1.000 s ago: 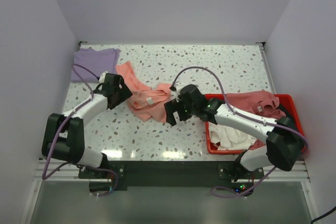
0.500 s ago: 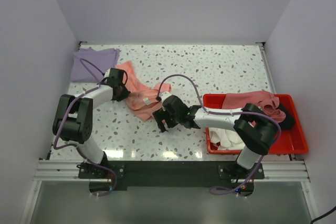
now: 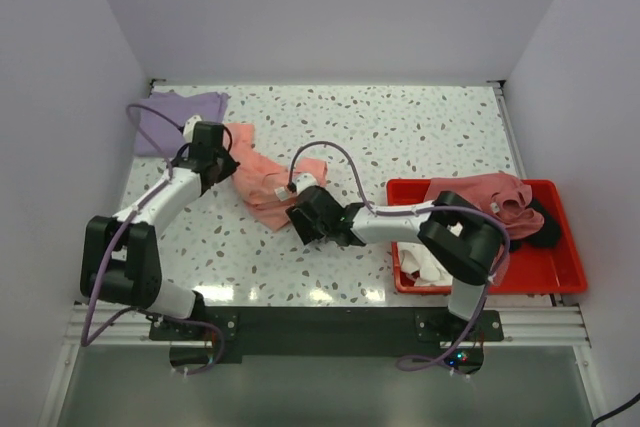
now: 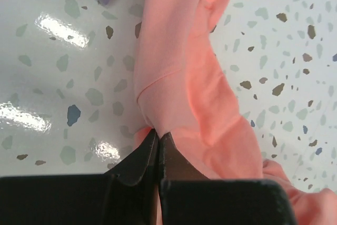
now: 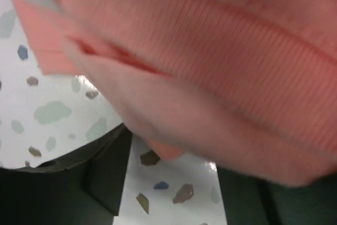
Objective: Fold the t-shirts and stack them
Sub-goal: Flatten the tshirt out
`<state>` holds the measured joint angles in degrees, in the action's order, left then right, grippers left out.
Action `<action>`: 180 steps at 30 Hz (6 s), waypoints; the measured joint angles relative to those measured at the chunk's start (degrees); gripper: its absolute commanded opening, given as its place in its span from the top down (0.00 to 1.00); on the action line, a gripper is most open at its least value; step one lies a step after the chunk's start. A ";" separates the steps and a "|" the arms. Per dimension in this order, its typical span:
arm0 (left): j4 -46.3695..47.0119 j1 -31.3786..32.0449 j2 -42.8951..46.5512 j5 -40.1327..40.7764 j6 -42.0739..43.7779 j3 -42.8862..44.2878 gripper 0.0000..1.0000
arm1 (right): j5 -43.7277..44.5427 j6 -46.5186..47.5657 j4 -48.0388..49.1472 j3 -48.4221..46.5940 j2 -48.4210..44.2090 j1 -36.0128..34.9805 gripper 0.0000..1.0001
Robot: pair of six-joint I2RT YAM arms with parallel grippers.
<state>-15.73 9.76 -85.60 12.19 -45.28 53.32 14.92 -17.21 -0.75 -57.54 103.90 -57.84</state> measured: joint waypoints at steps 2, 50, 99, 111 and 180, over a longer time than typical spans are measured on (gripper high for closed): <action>-0.70 0.00 2.67 0.52 0.00 0.00 1.00 | 1.53 0.17 0.61 -0.72 1.36 0.02 0.51; -8.63 0.00 38.21 1.29 10.19 50.90 1.00 | -3.13 14.08 -32.17 -52.74 -46.14 0.04 1.00; -19.65 -22.14 25.35 6.49 6.01 -4.07 0.00 | -34.07 9.68 -30.16 6.69 -36.59 13.53 0.01; -19.54 -22.12 29.40 2.43 4.37 -0.63 0.00 | -29.68 9.49 -31.04 0.28 -36.94 13.60 0.01; -11.52 -27.80 5.46 7.19 -2.23 -1.31 0.00 | -10.82 -4.13 -31.47 -21.99 -6.69 1.81 0.01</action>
<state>-27.24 -18.04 -80.14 19.38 -47.51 52.01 4.10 -21.34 -32.23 -79.53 97.21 -56.03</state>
